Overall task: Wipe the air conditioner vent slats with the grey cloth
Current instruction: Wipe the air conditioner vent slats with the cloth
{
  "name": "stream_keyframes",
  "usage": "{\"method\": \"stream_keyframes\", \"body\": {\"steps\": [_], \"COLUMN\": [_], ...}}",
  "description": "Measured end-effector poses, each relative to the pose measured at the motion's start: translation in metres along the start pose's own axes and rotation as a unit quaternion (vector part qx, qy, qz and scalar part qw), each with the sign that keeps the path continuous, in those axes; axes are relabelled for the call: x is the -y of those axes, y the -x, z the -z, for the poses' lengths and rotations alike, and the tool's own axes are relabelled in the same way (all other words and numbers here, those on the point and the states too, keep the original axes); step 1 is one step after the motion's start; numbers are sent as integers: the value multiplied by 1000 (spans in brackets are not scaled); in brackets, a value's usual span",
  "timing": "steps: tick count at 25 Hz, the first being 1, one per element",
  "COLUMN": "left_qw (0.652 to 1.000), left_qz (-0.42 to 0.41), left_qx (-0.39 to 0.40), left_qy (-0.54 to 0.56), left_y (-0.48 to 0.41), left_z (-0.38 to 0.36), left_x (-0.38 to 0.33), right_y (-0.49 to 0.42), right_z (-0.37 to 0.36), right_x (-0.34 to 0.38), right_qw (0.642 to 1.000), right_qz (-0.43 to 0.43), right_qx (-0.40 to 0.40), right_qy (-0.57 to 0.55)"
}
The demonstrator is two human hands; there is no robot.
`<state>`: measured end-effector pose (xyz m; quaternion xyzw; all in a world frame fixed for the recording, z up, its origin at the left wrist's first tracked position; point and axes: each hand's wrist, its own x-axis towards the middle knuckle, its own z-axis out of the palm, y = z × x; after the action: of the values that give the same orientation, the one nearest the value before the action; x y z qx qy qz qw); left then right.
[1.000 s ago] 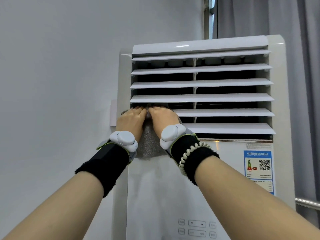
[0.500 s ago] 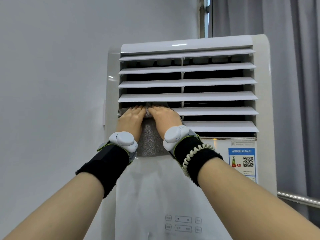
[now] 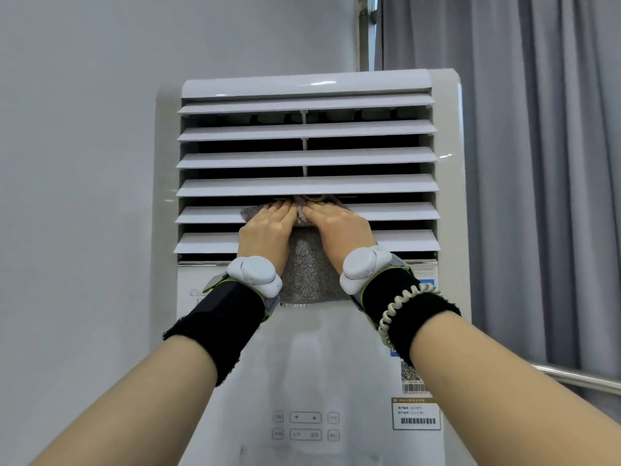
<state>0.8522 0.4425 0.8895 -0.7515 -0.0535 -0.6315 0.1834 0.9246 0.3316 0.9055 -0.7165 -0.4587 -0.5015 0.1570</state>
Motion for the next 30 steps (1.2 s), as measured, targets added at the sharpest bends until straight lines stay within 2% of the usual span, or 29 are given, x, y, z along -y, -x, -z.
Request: {"method": "stream_keyframes", "body": {"steps": [6, 11, 15, 20, 22, 24, 28, 30], "left_qw": [1000, 999, 1000, 999, 999, 998, 998, 997], "left_qz": [6, -33, -29, -15, -36, -47, -58, -66], "left_qx": [2, 4, -5, 51, 20, 38, 39, 35], "left_qy": [-6, -6, 9, 11, 10, -1, 4, 3], "left_y": [-7, -10, -18, -32, -34, -35, -34, -34], "left_z": [-6, -4, -13, -28, -26, -22, -20, -18], "left_x": [-27, -43, -68, -94, -101, -106, -102, -100], "right_y": [12, 19, 29, 42, 42, 43, 50, 51], "right_z": [4, 5, 12, 27, 28, 29, 33, 34], "right_x": [-36, -46, -71, -97, -101, -98, -90, -89], "right_qw": [999, 998, 997, 991, 991, 993, 988, 990], "right_qz": [-17, -22, -34, -58, -55, -68, -55, -64], "right_qx": [-38, -62, -45, -85, -80, -58, -101, -92], "right_qy": [6, -2, 44, 82, 90, 80, 100, 83]}}
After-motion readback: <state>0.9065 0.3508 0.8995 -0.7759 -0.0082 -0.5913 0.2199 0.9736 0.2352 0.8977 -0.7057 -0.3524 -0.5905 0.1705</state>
